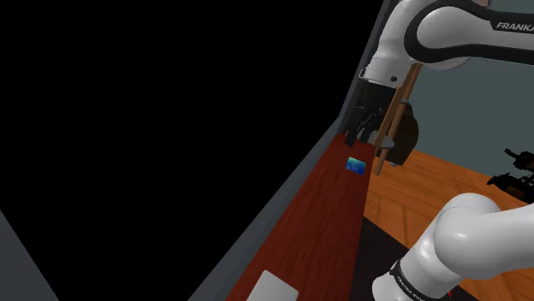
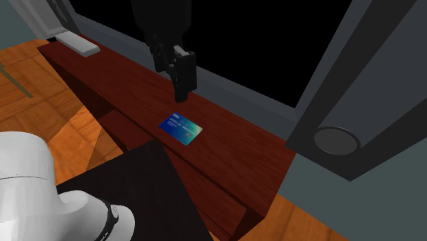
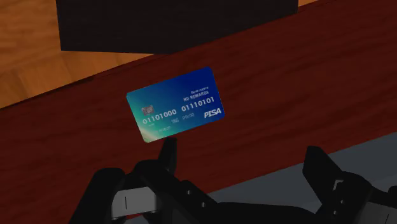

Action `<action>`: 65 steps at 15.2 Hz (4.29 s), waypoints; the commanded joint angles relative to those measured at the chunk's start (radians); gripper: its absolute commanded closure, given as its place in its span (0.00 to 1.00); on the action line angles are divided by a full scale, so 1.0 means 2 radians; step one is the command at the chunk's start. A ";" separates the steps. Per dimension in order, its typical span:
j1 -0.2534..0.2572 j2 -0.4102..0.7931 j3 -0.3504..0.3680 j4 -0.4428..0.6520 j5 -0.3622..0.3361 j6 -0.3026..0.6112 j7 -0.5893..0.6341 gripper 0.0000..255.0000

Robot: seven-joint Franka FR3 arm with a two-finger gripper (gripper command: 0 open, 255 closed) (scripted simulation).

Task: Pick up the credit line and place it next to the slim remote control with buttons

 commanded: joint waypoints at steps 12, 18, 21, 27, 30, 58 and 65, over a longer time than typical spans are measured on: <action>-0.217 -0.071 0.147 -0.107 -0.013 0.105 0.485 0.00; -0.216 -0.070 0.149 -0.130 -0.011 0.130 0.485 0.00; -0.216 -0.070 0.149 -0.130 -0.011 0.130 0.485 0.00; -0.216 -0.070 0.149 -0.130 -0.011 0.130 0.485 1.00; -0.216 -0.069 0.149 -0.129 -0.011 0.130 0.485 1.00; -0.181 -0.129 0.200 -0.021 0.038 -0.036 0.555 1.00; -0.149 -0.162 0.267 0.003 0.103 -0.084 0.632 1.00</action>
